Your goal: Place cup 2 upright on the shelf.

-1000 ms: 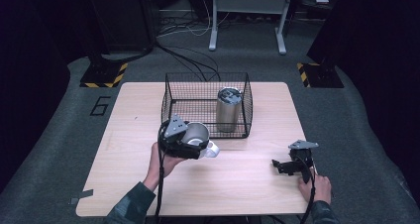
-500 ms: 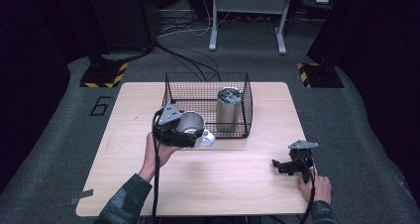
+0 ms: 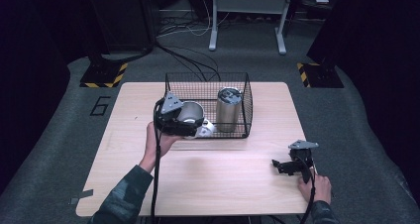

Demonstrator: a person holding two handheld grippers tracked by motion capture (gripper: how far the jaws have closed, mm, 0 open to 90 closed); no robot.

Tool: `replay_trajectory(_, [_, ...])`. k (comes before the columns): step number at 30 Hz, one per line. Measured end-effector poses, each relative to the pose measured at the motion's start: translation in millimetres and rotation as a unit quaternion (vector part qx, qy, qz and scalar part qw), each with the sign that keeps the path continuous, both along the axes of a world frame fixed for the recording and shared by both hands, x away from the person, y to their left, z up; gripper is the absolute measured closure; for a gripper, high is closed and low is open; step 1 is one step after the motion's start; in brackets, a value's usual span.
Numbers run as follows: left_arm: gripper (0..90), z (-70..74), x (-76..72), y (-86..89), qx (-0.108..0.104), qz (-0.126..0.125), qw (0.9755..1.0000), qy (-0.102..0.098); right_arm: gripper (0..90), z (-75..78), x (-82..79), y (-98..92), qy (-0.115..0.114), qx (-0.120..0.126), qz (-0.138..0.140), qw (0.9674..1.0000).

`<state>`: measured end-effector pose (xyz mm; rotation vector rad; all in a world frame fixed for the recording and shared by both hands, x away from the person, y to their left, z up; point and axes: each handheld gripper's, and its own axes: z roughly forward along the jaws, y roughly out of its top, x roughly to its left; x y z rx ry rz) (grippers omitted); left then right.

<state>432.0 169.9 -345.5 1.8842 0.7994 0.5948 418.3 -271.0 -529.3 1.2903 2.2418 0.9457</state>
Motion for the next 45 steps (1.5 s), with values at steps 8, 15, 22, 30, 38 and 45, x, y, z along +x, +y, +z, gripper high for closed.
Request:
replay_trajectory(8, [6.2,7.3,16.9,0.5,-0.002,0.011,0.9999,-0.001,0.0,0.0,0.0,0.0,0.0,0.0,0.0,1.0])
replay_trajectory(15, [6.2,9.9,33.3,-0.4,0.0,0.023,0.9997,0.002,0.0,0.0,0.0,0.0,0.0,0.0,0.0,1.0])
replay_trajectory(22, [6.2,9.4,49.9,0.8,-0.007,0.034,0.9993,0.013,0.0,0.0,0.1,0.0,0.0,0.0,0.0,1.0])
replay_trajectory(30, [6.2,5.1,67.0,-4.7,0.002,0.047,0.9986,0.023,0.0,0.0,0.1,0.0,0.0,0.0,0.0,1.0])
replay_trajectory(38, [6.2,0.7,80.7,-6.1,0.001,0.058,0.9978,0.033,0.0,0.0,0.0,0.0,0.0,0.0,0.0,1.0])
replay_trajectory(45, [6.2,-7.2,94.3,-5.2,-0.002,0.068,0.9965,0.048,0.0,0.0,0.1,-0.1,0.0,0.0,0.0,1.0])
